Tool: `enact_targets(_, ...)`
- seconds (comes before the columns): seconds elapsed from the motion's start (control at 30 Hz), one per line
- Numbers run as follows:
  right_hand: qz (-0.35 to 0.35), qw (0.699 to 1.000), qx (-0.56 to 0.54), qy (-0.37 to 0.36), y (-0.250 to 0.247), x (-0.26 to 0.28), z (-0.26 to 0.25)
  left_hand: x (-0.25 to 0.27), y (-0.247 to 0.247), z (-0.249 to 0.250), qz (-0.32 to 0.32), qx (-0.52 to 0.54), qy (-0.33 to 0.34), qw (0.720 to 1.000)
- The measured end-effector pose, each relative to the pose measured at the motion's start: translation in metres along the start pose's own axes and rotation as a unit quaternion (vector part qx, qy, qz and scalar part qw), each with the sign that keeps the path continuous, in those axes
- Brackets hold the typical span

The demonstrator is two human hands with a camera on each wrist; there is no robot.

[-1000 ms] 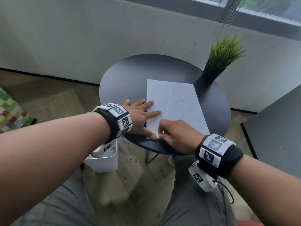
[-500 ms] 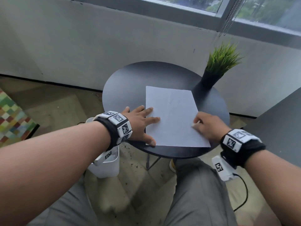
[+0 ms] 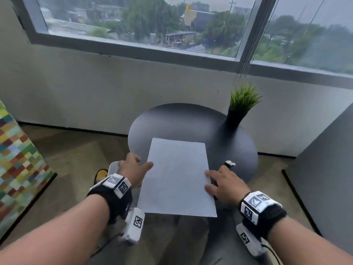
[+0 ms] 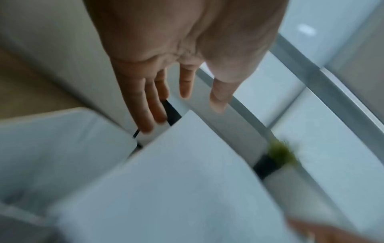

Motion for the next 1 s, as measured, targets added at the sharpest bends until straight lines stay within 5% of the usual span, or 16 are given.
enact_targets(0.07, -0.009, 1.0, -0.003, 0.004, 0.001, 0.003, -0.001, 0.014, 0.008, -0.009, -0.044, 0.149, -0.125, 0.98)
enact_targets(0.13, -0.018, 1.0, -0.008, 0.004, 0.002, 0.004, 0.0, 0.028, 0.013, -0.007, -0.087, 0.17, -0.16, 0.969)
enact_targets(0.2, -0.027, 0.999, -0.041, 0.014, 0.0, 0.004, 0.004, 0.032, 0.011, 0.001, -0.089, 0.141, -0.125, 0.978)
enact_targets(0.37, 0.006, 0.978, -0.192, 0.076, -0.025, -0.01, 0.024, 0.03, -0.022, 0.057, 0.0, 0.021, 0.111, 0.994)
enact_targets(0.53, 0.046, 0.909, -0.39, 0.137, -0.068, -0.012, 0.034, 0.03, -0.04, 0.108, -0.028, 0.229, 0.14, 0.963)
enact_targets(0.7, 0.081, 0.844, -0.526, 0.072, -0.114, -0.002, 0.013, 0.044, -0.055, 0.145, -0.095, 0.329, 0.146, 0.928)
enact_targets(0.9, 0.319, 0.876, -0.354, -0.081, -0.194, 0.02, -0.031, 0.028, -0.07, 0.14, -0.023, 0.399, 0.129, 0.908)
enact_targets(1.0, 0.314, 0.904, -0.282, -0.072, -0.177, 0.021, -0.033, 0.016, -0.059, 0.113, 0.004, 0.372, 0.101, 0.923)
Point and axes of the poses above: each hand's wrist, its own x-axis away from the middle knuckle, its own y-axis out of the palm, z = x × y, the point moved 10 cm from there along -x, towards the middle knuckle, and after that the axes turned 13 degrees about z, right-handed, at the moved point
